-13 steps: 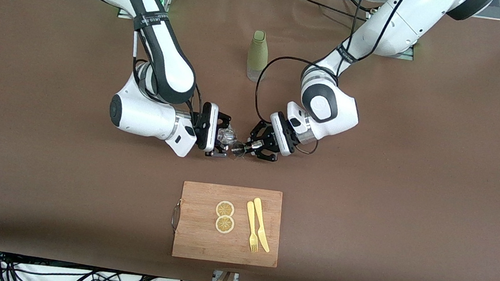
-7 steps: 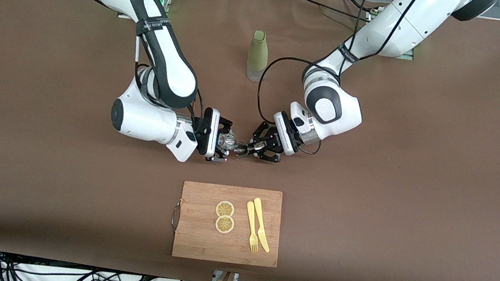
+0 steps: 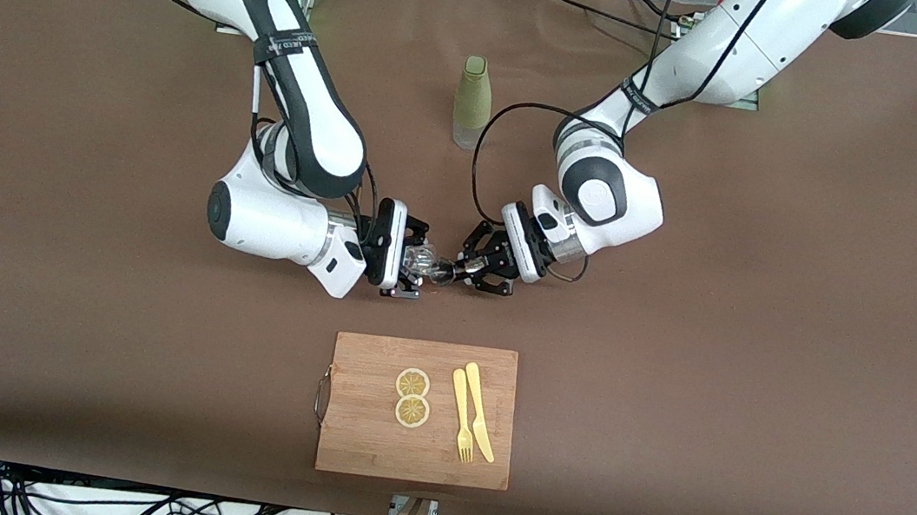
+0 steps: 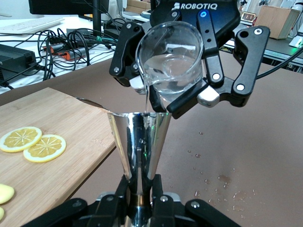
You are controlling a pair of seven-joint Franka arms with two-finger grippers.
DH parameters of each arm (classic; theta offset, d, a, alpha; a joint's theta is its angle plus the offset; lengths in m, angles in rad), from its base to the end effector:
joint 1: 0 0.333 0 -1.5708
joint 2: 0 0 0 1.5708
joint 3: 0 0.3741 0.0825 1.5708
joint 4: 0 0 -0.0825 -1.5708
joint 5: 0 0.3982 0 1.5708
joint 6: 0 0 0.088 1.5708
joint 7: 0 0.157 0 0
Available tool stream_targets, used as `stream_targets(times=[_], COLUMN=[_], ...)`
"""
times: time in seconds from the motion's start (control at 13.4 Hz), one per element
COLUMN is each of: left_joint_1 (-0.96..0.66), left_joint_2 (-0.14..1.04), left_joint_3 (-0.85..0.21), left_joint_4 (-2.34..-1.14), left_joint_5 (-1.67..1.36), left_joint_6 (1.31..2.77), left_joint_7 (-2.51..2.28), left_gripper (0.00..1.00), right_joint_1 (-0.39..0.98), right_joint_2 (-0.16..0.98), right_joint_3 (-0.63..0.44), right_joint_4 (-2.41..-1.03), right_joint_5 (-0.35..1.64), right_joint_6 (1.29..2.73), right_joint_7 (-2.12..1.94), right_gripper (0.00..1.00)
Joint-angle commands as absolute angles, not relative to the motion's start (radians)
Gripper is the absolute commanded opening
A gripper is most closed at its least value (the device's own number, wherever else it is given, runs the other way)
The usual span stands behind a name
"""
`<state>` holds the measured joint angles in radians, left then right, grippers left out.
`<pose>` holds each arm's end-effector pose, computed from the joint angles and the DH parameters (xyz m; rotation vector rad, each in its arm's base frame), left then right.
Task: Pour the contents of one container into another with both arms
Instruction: 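Tilt the glass cup with the right gripper, pouring into the held jigger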
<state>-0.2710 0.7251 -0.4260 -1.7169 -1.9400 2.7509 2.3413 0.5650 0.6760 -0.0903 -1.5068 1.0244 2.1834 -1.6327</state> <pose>0.6062 -0.4342 0.1989 1.9563 -1.0888 1.0383 0.6575 0.4270 0.2835 -1.7795 -1.6752 -0.5555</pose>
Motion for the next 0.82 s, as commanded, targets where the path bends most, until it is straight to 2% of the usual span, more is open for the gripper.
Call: stream_targets(times=[0.0, 0.37, 0.74], left_joint_1=[-0.252, -0.247, -0.213], left_joint_2=[0.693, 0.693, 0.692], left_joint_3=[-0.443, -0.443, -0.445], left_joint_4=[-1.744, -1.747, -1.753], left_joint_5=[-1.977, -1.977, -1.977], left_joint_6=[2.744, 2.744, 2.720], left_joint_7=[2.381, 2.381, 2.411], left_gripper=[0.00, 0.00, 0.00], right_joint_1=[0.583, 0.583, 0.574], right_joint_2=[0.684, 0.644, 0.609], right_joint_3=[-0.095, -0.095, -0.095], right_joint_4=[-1.482, -1.509, -1.528], right_joint_5=[1.002, 0.982, 1.055], right_joint_6=[2.189, 2.152, 2.126], right_joint_7=[-1.601, -1.712, -1.758], right_gripper=[0.00, 0.00, 0.00])
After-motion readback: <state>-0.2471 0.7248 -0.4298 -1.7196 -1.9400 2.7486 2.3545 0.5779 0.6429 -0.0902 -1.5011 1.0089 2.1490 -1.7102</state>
